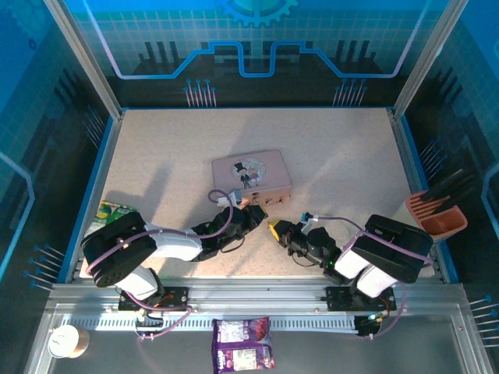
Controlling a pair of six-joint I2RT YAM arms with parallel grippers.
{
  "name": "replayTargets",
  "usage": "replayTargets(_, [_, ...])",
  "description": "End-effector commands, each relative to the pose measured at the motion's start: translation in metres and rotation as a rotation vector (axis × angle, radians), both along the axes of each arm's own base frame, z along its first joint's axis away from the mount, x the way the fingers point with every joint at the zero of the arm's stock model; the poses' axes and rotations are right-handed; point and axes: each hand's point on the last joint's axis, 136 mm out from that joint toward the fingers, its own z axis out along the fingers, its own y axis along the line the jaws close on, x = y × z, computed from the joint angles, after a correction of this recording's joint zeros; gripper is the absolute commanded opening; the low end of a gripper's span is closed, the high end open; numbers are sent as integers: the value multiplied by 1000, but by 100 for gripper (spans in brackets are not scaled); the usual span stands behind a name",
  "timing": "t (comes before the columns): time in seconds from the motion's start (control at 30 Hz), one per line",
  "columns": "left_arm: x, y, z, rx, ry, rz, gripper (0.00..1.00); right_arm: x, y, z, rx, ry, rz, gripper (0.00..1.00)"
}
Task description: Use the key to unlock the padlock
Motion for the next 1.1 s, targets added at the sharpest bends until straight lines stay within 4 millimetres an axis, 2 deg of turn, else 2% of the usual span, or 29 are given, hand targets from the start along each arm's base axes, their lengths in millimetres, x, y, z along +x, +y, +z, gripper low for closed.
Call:
replayTargets(0.0, [-14, -32, 38, -119, -64, -107, 0, 15, -4, 16, 42, -49, -60, 0])
replayTargets(0.17, [-3, -24, 47, -113, -83, -69, 0, 7, -7, 4, 19, -17, -54, 0])
replayTargets(0.33, [10, -20, 54, -123, -92, -39, 0, 1, -11, 2, 11, -19, -59, 0])
replayTargets(0.57, [20, -18, 50, -125, -94, -20, 0, -6, -12, 1, 7, -16, -54, 0])
replayTargets(0.7, [20, -20, 48, -122, -93, -30, 0, -6, -13, 0, 10, -10, -64, 0])
replayTargets(0.93, [16, -20, 44, -124, -82, -32, 0, 1, -19, 13, 26, -52, -114, 0])
replayTargets(1.07, [14, -23, 44, -132, -83, -39, 0, 2, -13, 16, 27, -52, -104, 0])
